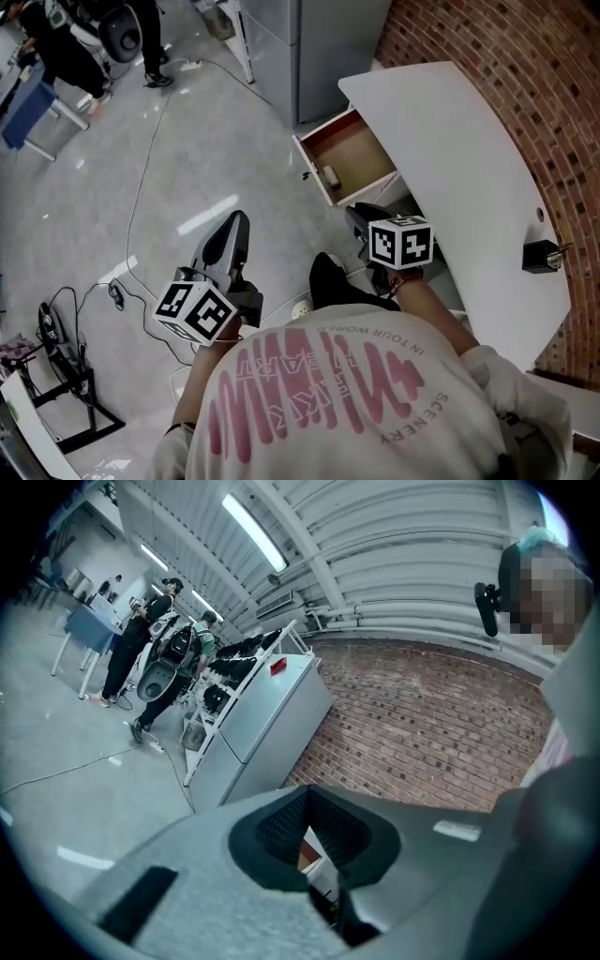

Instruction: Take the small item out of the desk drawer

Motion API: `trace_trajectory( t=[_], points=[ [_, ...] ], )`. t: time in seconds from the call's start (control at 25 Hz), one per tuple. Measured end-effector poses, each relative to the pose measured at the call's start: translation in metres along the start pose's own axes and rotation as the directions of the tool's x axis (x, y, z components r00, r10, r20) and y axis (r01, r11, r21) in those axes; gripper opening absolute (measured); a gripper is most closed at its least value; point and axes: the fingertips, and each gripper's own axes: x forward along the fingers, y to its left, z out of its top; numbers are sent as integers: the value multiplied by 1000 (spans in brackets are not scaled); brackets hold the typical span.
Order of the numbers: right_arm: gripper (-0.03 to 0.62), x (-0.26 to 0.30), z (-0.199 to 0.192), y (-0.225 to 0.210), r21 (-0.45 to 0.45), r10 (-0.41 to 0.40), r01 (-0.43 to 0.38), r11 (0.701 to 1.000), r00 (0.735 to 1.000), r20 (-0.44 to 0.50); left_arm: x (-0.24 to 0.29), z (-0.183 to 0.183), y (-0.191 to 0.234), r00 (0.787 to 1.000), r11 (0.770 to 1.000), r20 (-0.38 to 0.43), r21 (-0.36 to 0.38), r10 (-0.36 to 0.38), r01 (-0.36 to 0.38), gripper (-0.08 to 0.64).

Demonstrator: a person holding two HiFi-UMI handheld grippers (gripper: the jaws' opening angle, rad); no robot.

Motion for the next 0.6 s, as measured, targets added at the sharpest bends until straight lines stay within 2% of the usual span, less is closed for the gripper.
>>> trace_trajectory(
  t=[0.24,0.6],
  points=[
    [104,21,11,-13,3,-2,2,1000,1000,-25,10,13,14,999,1000,26,3,29,-29,5],
    [109,58,59,-32,-16,16,-16,1000,999,-41,49,36,36,997,998,55,-2,63,-63,5]
  ],
)
